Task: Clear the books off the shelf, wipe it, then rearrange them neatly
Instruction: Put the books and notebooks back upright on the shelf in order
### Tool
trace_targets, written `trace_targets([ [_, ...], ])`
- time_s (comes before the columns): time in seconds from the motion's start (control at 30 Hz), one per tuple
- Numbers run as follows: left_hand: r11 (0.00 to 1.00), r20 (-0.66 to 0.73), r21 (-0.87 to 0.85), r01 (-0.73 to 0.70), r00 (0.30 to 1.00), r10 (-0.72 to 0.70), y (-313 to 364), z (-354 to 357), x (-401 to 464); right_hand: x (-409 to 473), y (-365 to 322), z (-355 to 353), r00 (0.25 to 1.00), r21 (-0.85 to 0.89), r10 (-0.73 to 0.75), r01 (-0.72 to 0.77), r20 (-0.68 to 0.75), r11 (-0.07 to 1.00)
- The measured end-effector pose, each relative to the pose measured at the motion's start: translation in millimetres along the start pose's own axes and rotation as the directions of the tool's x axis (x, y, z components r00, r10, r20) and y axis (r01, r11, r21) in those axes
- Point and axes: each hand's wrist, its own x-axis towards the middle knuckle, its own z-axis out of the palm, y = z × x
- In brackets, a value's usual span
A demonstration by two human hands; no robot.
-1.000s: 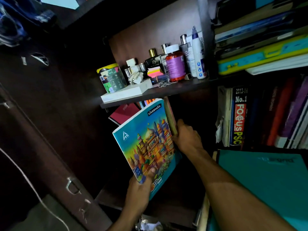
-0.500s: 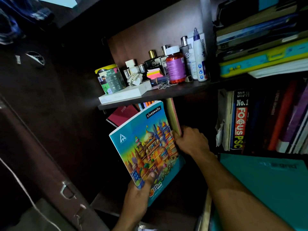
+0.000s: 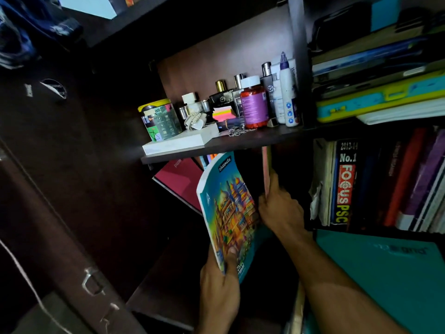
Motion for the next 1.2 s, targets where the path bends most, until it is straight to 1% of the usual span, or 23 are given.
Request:
trace_targets([
  [0.1, 1.000, -0.042, 0.001, 0.007, 0.999, -0.007, 0, 5, 5, 2, 0, 2, 1.000, 0.038, -0.014, 0.014, 0.020, 0.999],
  [0.17, 0.999, -0.047, 0.019, -0.034, 0.998, 0.035, -2, 7, 9, 3, 0, 5, 0.999, 0.050, -0.030, 0.028, 0.029, 0.998],
  [0.27, 0.995, 0.006, 0.056, -0.087, 0.996, 0.087, -9, 12, 14, 4, 2, 5, 0.999, 0.022, -0.036, 0.035, 0.025, 0.999],
  [0.37, 0.990, 0.068, 0.108, -0.092, 0.994, 0.085, -10, 12, 11, 5, 1, 3, 1.000, -0.016, -0.015, 0.015, 0.025, 1.000],
  [0.43, 0.982, 0.129, 0.131, -0.134, 0.985, 0.117, -8, 10, 8, 5, 1, 2, 0.999, -0.031, -0.007, 0.009, 0.044, 0.999],
  [0.5, 0.974, 0.160, 0.144, -0.173, 0.976, 0.150, -9, 7, 7, 4, 1, 3, 0.997, -0.026, -0.004, 0.006, 0.074, 1.000],
  [0.63, 0.976, 0.105, 0.117, -0.185, 0.979, 0.173, -11, 11, 14, 4, 4, 6, 0.995, 0.004, -0.006, 0.005, 0.096, 1.000],
  [0.67, 0.971, 0.103, 0.119, -0.206, 0.976, 0.194, -11, 14, 18, 5, 3, 7, 0.995, 0.011, -0.010, 0.009, 0.099, 1.000],
  [0.77, 0.944, 0.117, 0.188, -0.270, 0.961, 0.252, -6, 26, 37, 6, 3, 10, 0.991, 0.025, -0.035, 0.032, 0.131, 0.999],
  [0.9, 0.953, 0.059, 0.209, -0.218, 0.976, 0.210, 6, 41, 68, 5, 3, 11, 0.974, 0.023, -0.085, 0.082, 0.211, 0.996],
  [1.0, 0.946, -0.001, 0.261, -0.192, 0.980, 0.199, 7, 41, 73, 6, 4, 11, 0.966, 0.043, -0.114, 0.107, 0.234, 0.993],
  [1.03, 0.944, -0.027, 0.254, -0.212, 0.974, 0.226, 5, 37, 71, 7, 4, 11, 0.965, 0.050, -0.116, 0.107, 0.237, 0.993],
  [1.1, 0.934, -0.064, 0.188, -0.304, 0.945, 0.321, -2, 31, 64, 9, 4, 12, 0.963, 0.061, -0.117, 0.105, 0.242, 0.993],
  [1.17, 0.907, -0.060, 0.142, -0.397, 0.911, 0.408, -8, 29, 59, 10, 4, 12, 0.964, 0.103, -0.109, 0.086, 0.242, 0.991],
  [1.2, 0.892, -0.058, 0.151, -0.426, 0.897, 0.438, -9, 30, 60, 10, 4, 12, 0.965, 0.130, -0.105, 0.076, 0.239, 0.989],
])
